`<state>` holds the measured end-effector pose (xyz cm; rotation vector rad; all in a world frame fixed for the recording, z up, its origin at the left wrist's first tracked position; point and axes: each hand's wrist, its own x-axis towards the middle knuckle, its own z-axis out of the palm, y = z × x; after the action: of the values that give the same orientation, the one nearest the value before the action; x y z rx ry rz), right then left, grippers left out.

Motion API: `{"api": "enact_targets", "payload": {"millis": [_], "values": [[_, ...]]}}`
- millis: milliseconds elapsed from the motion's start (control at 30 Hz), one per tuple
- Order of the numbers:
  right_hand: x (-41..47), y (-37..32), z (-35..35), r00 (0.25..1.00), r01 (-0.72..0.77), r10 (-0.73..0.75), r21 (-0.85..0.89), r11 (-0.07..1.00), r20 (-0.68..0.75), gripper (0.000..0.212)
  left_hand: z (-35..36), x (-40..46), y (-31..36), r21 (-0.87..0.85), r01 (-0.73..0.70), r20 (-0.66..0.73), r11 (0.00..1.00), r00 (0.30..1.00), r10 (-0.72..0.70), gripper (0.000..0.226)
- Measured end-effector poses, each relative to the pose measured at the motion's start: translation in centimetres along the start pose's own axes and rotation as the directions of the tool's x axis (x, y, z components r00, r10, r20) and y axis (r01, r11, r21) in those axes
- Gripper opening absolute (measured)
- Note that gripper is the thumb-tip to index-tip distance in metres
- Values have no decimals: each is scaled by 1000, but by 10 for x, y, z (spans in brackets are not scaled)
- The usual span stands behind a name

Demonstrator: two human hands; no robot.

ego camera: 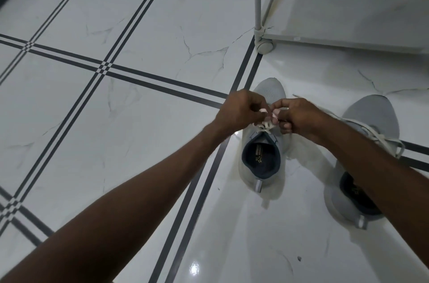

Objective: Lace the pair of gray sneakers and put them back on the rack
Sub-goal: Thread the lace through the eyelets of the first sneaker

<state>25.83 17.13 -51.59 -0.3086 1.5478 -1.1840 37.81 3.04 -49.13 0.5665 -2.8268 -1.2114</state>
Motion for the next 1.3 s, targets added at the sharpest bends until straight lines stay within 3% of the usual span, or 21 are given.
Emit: {"api": "enact_targets", "payload": {"millis": [67,167,233,267,333,400,500,600,633,700,833,1167,1300], "values": [[0,-3,-2,998,-36,36,0,999,52,25,11,-6,5,145,-56,-127,988,989,75,9],[-2,-3,-5,991,-88,92,-45,995,101,27,23,-16,9,100,-21,-276,995,960,48,18],[-4,-3,-3,999,-45,45,-163,986,0,22,25,-19,10,58,-7,-305,998,952,25,24],[-6,-3,-2,996,20,-45,-288,957,-80,18,26,-20,9,71,-1,-310,997,950,23,25],[-8,-4,0,933,152,-321,-631,761,-162,6,26,-25,6,100,37,-327,994,945,-2,19],[-10,-3,-3,873,152,-466,-829,538,-142,9,23,-33,-5,93,78,-335,993,941,-43,17],[-9,7,-12,885,116,-459,-916,384,-80,19,17,-51,-20,164,102,-254,981,965,-58,15],[-7,20,-11,859,196,-510,-946,259,39,11,17,-62,-28,386,37,-130,922,991,15,17],[-8,23,-10,847,223,-524,-957,187,95,4,18,-63,-29,461,27,-93,887,996,18,23],[-11,23,-13,831,231,-522,-973,12,191,11,21,-67,-31,560,13,-47,829,999,16,28],[-21,25,-31,846,128,-491,-973,-193,209,18,15,-78,-41,606,-34,-12,795,999,52,24],[-16,41,-32,877,78,-447,-971,-228,176,27,14,-94,-55,584,-47,34,810,999,33,21],[-16,41,-30,894,98,-414,-977,-192,171,28,14,-92,-57,583,22,47,812,997,-61,16]]}}
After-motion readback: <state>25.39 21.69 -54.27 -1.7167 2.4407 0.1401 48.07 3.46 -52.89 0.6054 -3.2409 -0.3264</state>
